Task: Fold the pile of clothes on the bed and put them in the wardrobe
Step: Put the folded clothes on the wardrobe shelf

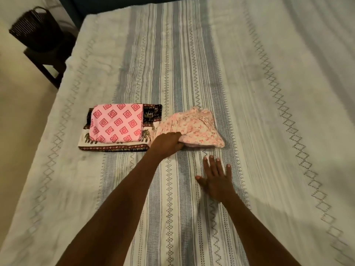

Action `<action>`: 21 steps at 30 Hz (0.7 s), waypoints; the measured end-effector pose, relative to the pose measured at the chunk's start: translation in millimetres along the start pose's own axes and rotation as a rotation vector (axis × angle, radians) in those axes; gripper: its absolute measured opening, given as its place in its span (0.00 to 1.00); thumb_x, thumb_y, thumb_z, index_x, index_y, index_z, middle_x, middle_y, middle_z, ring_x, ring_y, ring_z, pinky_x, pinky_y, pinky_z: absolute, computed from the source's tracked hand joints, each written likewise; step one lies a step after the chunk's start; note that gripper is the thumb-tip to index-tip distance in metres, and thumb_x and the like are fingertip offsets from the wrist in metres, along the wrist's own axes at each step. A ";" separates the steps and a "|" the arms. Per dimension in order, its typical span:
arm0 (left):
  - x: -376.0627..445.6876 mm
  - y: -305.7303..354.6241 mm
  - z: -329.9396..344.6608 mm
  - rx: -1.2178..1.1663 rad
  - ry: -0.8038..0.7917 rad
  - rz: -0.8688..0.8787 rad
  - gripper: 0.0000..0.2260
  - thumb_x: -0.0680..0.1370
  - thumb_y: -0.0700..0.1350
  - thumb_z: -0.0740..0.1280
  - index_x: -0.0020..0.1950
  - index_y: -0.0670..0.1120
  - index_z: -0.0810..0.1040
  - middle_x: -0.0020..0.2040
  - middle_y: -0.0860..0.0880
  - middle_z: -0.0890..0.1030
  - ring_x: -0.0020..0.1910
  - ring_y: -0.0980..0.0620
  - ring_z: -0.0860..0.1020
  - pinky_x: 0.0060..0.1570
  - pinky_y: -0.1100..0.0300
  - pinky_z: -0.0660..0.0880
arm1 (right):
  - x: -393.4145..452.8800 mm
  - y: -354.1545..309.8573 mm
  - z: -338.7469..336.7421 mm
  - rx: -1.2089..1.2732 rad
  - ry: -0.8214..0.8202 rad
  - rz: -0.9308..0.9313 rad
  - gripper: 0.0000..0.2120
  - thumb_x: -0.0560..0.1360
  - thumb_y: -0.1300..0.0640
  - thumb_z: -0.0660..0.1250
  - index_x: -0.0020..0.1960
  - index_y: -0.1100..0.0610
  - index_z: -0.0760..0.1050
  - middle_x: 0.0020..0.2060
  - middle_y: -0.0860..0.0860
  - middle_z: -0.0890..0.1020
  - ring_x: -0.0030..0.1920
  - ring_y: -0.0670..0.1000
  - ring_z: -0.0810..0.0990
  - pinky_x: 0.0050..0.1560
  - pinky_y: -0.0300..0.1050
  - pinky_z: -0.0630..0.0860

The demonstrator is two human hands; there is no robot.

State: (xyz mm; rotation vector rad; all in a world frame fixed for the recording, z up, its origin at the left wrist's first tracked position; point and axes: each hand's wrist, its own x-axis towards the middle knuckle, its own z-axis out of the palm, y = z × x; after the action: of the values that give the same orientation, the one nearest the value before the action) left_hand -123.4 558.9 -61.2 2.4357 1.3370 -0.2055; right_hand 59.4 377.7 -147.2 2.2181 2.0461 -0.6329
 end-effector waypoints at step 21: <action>-348.9 159.4 -22.3 -0.216 -0.389 0.065 0.21 0.80 0.56 0.63 0.65 0.42 0.74 0.57 0.40 0.81 0.55 0.40 0.79 0.49 0.53 0.71 | -267.2 -31.4 -119.1 -0.192 0.046 -0.375 0.22 0.65 0.44 0.75 0.56 0.51 0.80 0.59 0.51 0.82 0.74 0.61 0.67 0.76 0.64 0.42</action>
State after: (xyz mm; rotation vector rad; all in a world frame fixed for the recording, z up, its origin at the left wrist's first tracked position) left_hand -180.3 214.3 98.9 2.1185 1.0491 -0.4660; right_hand 50.1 167.2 58.1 1.7772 2.4533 -0.3869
